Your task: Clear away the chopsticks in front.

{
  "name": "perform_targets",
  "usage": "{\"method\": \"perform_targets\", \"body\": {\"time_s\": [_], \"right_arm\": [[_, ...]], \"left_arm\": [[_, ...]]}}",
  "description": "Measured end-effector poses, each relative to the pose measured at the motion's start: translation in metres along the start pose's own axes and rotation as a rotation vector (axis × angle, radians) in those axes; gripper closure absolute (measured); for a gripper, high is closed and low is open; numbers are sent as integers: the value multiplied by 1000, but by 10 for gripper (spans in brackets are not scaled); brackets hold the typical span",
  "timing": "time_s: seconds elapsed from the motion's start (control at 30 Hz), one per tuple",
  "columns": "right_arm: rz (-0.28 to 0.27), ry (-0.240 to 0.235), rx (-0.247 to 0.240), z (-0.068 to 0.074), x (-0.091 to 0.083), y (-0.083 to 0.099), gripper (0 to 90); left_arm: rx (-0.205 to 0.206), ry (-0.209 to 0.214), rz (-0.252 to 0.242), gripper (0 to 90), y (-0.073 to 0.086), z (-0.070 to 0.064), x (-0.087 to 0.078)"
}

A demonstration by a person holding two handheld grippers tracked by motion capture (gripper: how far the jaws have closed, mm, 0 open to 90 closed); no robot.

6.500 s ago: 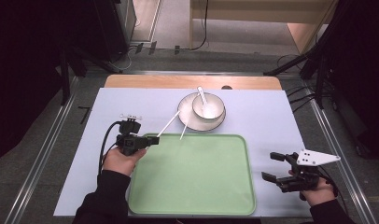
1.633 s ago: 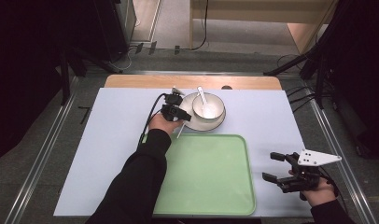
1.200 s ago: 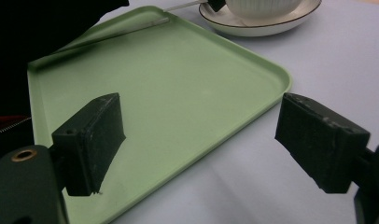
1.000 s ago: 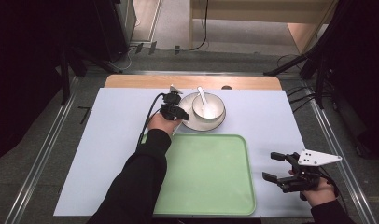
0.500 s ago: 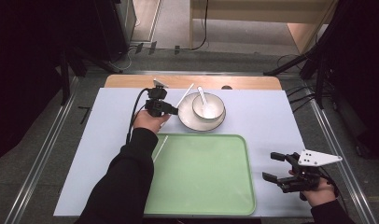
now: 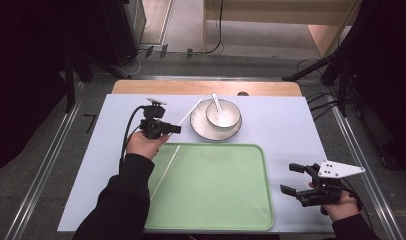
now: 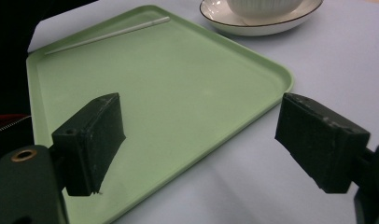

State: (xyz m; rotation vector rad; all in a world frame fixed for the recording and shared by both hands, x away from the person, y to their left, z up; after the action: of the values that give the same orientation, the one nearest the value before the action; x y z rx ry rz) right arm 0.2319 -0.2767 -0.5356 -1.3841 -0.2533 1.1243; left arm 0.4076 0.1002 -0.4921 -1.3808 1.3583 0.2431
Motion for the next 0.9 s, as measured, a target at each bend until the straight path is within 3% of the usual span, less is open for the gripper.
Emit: {"method": "perform_targets", "body": {"time_s": [0.3, 0.6, 0.9], "right_arm": [[0, -5, -3, 1, 1, -1, 162], [-1, -11, -5, 1, 3, -3, 162], [-2, -16, -10, 1, 5, -4, 162]], "left_arm": [[1, 41, -44, 861, 38, -9, -22], [7, 15, -57, 861, 69, -19, -33], [-17, 29, -16, 860, 109, -29, -35]]}}
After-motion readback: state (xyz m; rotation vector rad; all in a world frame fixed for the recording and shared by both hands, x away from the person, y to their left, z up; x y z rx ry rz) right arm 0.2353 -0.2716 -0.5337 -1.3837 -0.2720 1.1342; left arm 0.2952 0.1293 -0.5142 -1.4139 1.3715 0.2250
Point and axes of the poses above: each handheld gripper's, and its own axes: x roughly forward along the jaws, y roughly out of its underside, z roughly to its left, the point moved 7 cm from there along x, roughly forward along the jaws, and after that the axes turned 3 degrees about x, right-handed, at the moved point
